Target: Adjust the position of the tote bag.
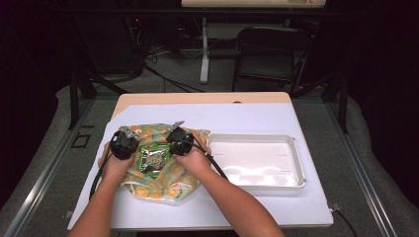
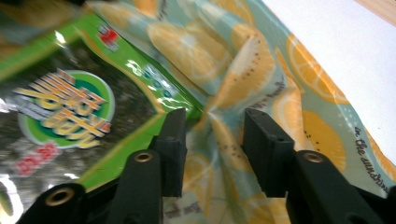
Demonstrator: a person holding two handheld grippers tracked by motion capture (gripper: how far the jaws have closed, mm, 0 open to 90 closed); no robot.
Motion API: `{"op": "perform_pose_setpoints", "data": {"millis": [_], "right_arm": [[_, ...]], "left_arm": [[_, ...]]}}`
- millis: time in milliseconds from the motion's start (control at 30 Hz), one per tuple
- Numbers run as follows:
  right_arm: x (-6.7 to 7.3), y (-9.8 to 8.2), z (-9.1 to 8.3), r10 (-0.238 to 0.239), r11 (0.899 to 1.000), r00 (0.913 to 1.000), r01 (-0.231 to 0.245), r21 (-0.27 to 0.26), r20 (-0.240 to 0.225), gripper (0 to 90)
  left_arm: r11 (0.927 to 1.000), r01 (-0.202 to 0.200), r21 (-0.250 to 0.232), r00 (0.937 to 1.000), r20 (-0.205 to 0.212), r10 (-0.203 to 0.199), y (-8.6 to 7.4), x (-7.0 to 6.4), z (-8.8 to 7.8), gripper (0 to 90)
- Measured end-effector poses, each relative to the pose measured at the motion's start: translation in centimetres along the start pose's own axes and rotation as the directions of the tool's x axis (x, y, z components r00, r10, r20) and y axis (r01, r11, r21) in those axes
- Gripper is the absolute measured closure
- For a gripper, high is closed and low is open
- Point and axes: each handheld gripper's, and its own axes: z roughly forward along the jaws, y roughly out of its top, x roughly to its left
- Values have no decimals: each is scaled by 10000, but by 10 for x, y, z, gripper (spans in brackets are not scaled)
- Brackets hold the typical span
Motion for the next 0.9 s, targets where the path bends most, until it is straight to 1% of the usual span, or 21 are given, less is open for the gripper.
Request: {"op": "perform_pose_setpoints", "data": {"millis": [33, 100, 167, 233, 267, 333, 400, 500, 633, 667, 733, 800, 900], "right_arm": [[-1, 0, 2, -140, 9998, 9998, 138, 164, 114, 632], [-1, -2, 7, -130, 9996, 9995, 123, 264, 288, 684], [-4, -3, 10, -197, 9987, 9991, 179, 480, 367, 718], [-6, -4, 14, -40, 9986, 9990, 17, 523, 439, 751], [-7, -4, 14, -89, 9978, 9989, 59, 664, 454, 765], [-9, -4, 16, 27, 9980, 9985, -62, 635, 547, 795], [-9, -3, 17, 37, 9971, 9981, -83, 752, 610, 820], [-10, -3, 18, 22, 9966, 9974, -81, 821, 718, 848], [-13, -3, 17, -119, 9948, 9958, 26, 1015, 913, 871], [-13, -3, 17, -45, 9954, 9954, -48, 955, 961, 874], [-14, -3, 17, 0, 9946, 9952, -101, 1031, 979, 880], [-15, -3, 17, -71, 9930, 9950, -47, 1180, 992, 885], [-16, -4, 18, 68, 9920, 9943, -201, 1244, 1061, 893]], "left_arm": [[10000, -6, 0, 10000, -3, 6, 0, 0, 0, 900], [10000, -12, -17, 10000, 6, 12, 0, 0, 0, 899], [10000, -10, -30, 10000, 0, 10, 0, 0, 0, 898], [10000, -17, -61, 10000, -2, 17, 0, 0, 0, 897], [10000, -28, -62, 10000, -1, 28, 0, 0, 0, 896], [10000, -14, -67, 10000, -5, 14, 0, 0, 0, 894], [10000, -26, -83, 10000, -13, 26, 0, 0, 0, 892], [9999, -6, -102, 10000, 47, 6, -1, 1, 1, 889], [10000, 5, -94, 10000, 26, -5, -1, 2, 0, 887], [10000, 19, -98, 10000, 15, -18, -1, 2, 0, 886], [9999, 47, -92, 10000, 1, -47, -1, 2, 0, 885], [9998, 157, -88, 9999, -15, -157, -2, 4, 0, 885], [9994, 330, -52, 9994, -40, -330, -3, 6, -1, 885]]}}
